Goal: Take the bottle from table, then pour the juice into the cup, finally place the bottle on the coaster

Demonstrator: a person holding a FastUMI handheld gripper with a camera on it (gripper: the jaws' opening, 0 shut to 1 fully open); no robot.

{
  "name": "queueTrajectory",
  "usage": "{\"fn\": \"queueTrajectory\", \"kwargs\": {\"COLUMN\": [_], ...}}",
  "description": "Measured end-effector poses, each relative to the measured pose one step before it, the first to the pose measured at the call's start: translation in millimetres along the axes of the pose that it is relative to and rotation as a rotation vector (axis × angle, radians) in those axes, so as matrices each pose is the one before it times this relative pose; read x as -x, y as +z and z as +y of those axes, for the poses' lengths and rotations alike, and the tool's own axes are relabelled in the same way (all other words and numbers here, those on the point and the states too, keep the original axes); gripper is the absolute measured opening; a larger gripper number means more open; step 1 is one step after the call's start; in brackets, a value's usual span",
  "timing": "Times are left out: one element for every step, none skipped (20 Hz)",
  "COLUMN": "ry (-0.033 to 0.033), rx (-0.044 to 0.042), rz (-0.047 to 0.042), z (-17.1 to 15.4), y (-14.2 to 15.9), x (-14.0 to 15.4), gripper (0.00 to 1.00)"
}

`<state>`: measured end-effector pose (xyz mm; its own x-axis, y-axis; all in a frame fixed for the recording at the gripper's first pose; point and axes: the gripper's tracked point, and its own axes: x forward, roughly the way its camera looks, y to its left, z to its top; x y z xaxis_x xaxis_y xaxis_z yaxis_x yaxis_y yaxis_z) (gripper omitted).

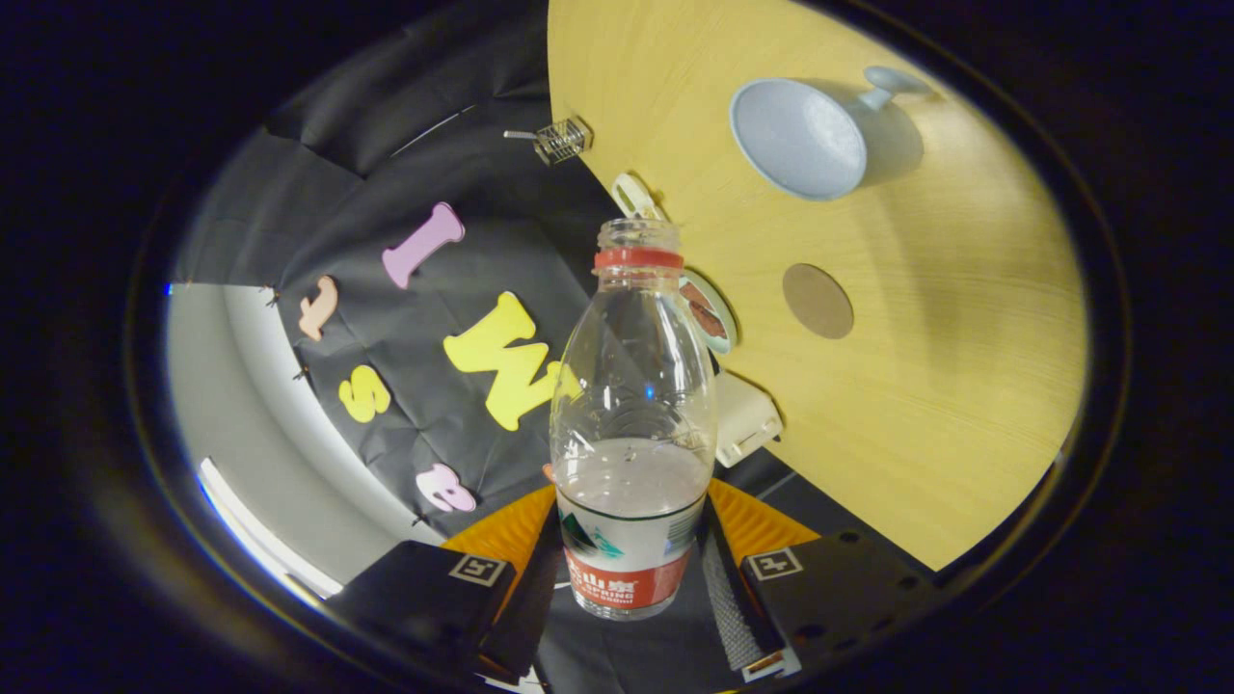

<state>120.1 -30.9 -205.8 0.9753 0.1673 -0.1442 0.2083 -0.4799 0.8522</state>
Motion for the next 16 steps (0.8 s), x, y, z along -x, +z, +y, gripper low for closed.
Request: {"fn": "queueTrajectory", "kwargs": {"ry": [-0.00102, -0.00524, -0.01677, -0.01267, -0.00864, -0.00076, -0.00642, -0.01100, -0.00882, -0.00444, -0.00496, -0.01703, -0.01909, -0.01990, -0.00918, 0.00263], "rx": [0.00871, 0.01610, 0.02431, 0.02602, 0.03109, 0.03060, 0.05017, 0.04342, 0.04676, 0.05196, 0.05314, 0.07310, 0.08431, 0.09938, 0.08197, 0.07562], "rz": [0.00071, 0.00121, 0.00179, 0.00102, -0.00155, -0.00268, -0.00051, 0.00388, 0.00349, 0.00319, 0.00607, 0.01133, 0.01161, 0.01992, 0.00722, 0.00406], "z": [-0.35, -1.77, -5.61, -5.45, -1.93, -0.56, -1.85, -2.74, -3.67, -0.69, -1.19, -2.66, -3.90, -1.63, 0.75, 5.20], "y": [0.00, 0.09, -0.24, 0.20, 1.75, 0.77, -0.75, -2.52, -1.84, -1.84, -3.64, -6.23, -7.92, -10.04, -4.32, -3.84], "x": [-0.54, 0.78, -0.14, 0.93, 2.49, 1.73, 1.50, 1.40, 0.87, 3.16, 1.55, 3.48, 3.13, 6.73, 5.26, 5.82], "gripper": [0.75, 0.75, 0.76, 0.76, 0.75, 0.75, 0.75, 0.76, 0.76, 0.75, 0.76, 0.75, 0.75, 0.76, 0.76, 0.76]}}
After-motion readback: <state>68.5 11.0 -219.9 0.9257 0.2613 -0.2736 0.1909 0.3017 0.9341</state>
